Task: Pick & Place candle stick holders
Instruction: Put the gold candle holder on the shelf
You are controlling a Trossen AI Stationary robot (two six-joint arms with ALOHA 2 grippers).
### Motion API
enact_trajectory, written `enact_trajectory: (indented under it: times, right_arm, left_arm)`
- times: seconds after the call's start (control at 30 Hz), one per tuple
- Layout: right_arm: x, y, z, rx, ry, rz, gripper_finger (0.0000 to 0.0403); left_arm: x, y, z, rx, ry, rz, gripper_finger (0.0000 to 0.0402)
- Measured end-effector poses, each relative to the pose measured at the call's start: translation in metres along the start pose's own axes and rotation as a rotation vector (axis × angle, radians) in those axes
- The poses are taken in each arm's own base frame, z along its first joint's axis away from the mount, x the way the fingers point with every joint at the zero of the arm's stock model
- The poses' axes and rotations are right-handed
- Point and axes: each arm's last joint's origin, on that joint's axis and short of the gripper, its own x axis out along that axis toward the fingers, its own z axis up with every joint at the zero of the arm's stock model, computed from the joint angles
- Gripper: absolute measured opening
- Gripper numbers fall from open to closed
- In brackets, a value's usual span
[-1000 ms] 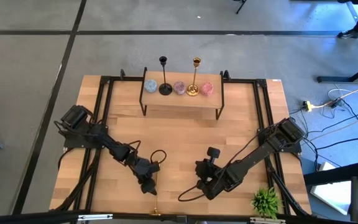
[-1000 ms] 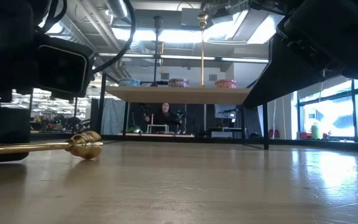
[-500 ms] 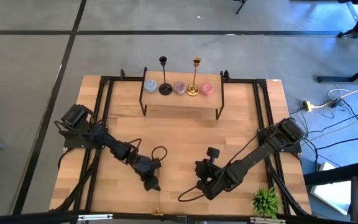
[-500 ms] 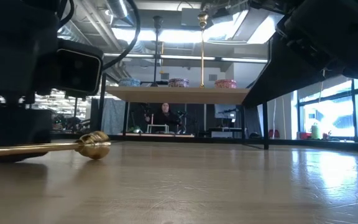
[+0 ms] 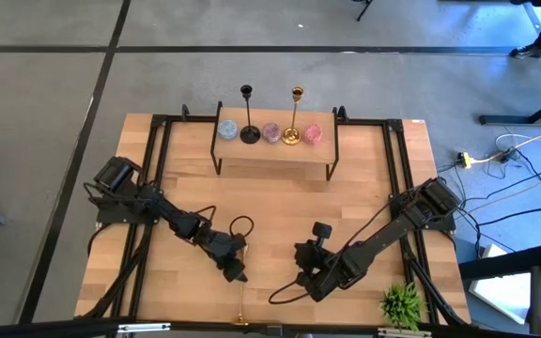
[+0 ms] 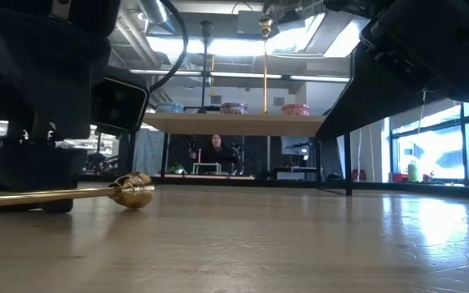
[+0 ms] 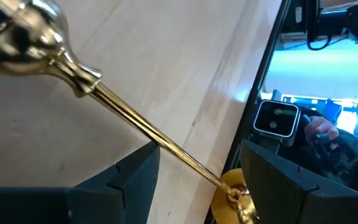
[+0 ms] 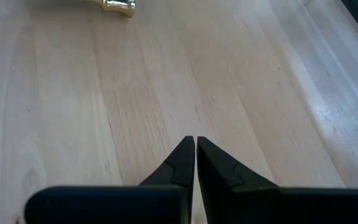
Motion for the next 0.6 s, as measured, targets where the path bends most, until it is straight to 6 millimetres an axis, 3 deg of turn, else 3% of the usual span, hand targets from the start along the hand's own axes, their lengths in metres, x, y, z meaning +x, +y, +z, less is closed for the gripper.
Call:
enact_trajectory:
  times: [0.27, 0.6]
  right_arm:
    - [0.0, 0.0, 0.0, 0.0, 0.0, 0.0, 0.0021]
    - [0.0, 0.0, 0.0, -0.001, 0.001, 0.0, 0.0021]
  left_arm:
    - [0.017, 0.002, 0.007, -0.021, 0.058, 0.071, 0.0204]
    - [0.017, 0.001, 0.009, -0.017, 0.045, 0.135, 0.0122]
